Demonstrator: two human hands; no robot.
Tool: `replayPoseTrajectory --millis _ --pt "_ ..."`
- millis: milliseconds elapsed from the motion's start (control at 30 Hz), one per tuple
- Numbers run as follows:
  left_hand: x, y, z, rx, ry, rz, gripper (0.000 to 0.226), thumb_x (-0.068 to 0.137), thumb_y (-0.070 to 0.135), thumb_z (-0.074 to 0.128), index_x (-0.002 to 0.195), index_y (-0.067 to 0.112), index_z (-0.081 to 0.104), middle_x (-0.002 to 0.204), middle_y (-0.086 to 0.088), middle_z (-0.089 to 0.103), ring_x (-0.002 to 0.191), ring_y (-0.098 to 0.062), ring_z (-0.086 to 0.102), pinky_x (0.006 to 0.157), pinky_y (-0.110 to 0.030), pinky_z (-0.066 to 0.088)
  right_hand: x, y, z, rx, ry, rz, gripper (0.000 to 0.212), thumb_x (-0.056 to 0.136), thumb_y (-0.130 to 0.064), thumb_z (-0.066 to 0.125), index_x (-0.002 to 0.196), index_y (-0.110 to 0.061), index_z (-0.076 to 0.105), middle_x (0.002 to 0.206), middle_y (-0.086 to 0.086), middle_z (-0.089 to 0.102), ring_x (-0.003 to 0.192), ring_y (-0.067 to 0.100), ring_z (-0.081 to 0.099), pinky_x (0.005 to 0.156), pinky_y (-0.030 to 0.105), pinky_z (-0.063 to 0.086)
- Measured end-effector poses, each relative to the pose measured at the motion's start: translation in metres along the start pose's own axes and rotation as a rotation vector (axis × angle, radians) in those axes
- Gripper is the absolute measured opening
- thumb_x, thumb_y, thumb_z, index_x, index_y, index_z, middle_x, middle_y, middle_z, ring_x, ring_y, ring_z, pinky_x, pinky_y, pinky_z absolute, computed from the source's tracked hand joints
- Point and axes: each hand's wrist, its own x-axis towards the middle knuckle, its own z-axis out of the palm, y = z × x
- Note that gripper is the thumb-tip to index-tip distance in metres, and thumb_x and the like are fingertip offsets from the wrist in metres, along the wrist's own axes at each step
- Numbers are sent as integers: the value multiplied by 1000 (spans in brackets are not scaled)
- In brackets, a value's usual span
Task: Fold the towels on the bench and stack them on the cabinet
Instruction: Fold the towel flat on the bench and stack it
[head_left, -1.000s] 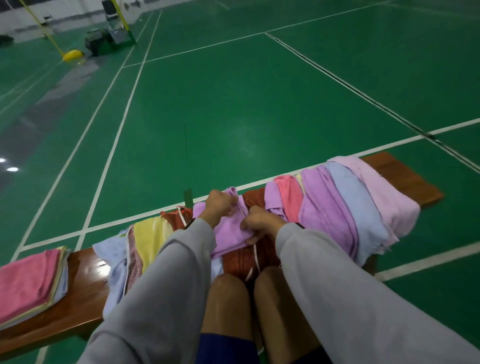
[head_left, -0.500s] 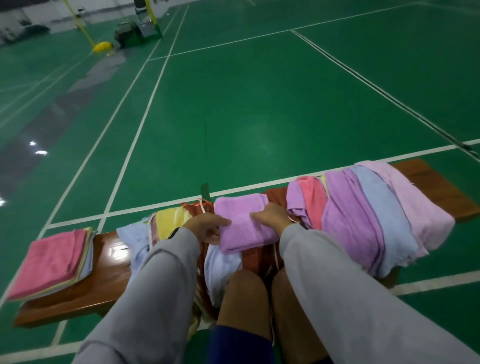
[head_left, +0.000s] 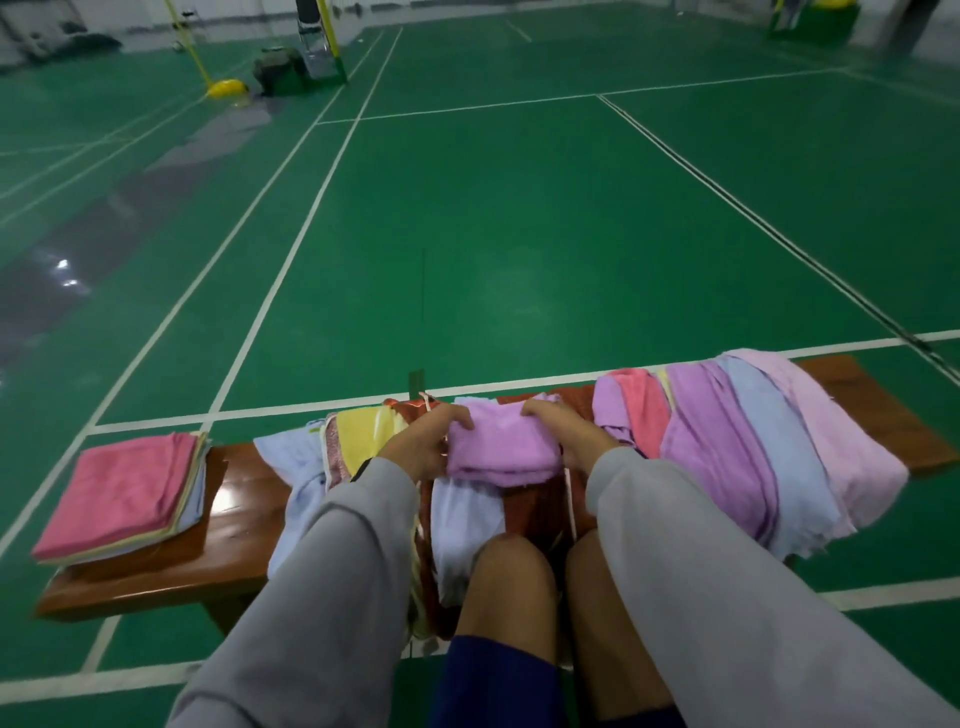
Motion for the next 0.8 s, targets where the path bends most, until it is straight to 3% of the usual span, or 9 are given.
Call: replayPoseTrajectory --millis 100,167,233,333,433,500,633,733,800 --pt "-25 4 -13 -148 -92 109 28 87 9 47 108 4 63 88 -12 68 76 -27 65 49 -28 53 -25 3 11 216 -75 123 11 97 -22 57 91 -13 62 77 9 69 62 21 68 52 28 55" --pt "-31 7 -25 -277 -92 103 23 95 15 54 116 5 59 94 -8 66 80 -18 64 56 -22 58 -33 6 30 326 -197 126 32 101 -13 46 78 -4 67 57 6 64 40 14 59 33 20 43" --pt "-44 5 -40 -360 -153 85 19 102 9 47 113 0 59 96 -9 62 82 -14 62 61 -16 58 -38 1 60 351 -277 116 37 100 -9 45 72 -5 68 49 1 52 31 8 41 27 16 29" --pt "-71 9 -78 -373 -120 165 23 102 -8 37 105 -6 59 92 -16 64 78 -13 68 59 -23 60 -38 -10 107 264 -283 52 24 100 -4 45 86 -1 65 50 4 49 31 9 37 28 16 29" --pt "-113 16 -123 -380 -64 263 23 102 -8 37 105 -7 59 80 -14 68 64 -10 68 55 -17 57 -45 -36 157 120 -247 -19 12 93 4 50 89 -2 59 47 6 49 28 10 39 28 16 29" --pt "-138 15 -158 -335 88 328 21 101 -5 38 100 -5 59 67 -10 65 53 -9 63 48 -16 54 -51 -46 196 72 -256 -43 12 93 6 51 90 -6 55 44 6 50 26 9 42 29 14 30" --pt "-174 0 -221 -249 310 253 19 97 6 50 86 6 66 61 -6 64 45 -12 61 39 -19 51 -59 -40 263 -104 -352 17 21 99 2 43 85 -11 52 46 4 53 31 9 48 30 15 36" --pt "-195 -16 -262 -313 409 203 18 96 11 56 84 9 68 68 -6 68 50 -15 66 46 -24 57 -59 -28 301 -228 -370 57 11 97 -11 50 86 -13 51 82 5 59 65 15 60 41 21 52" --pt "-205 -26 -287 -327 453 183 19 97 13 56 84 8 68 71 -7 68 51 -17 66 47 -25 58 -68 -27 325 -279 -388 70 20 99 -9 44 80 -13 48 67 6 55 52 14 55 36 18 46"
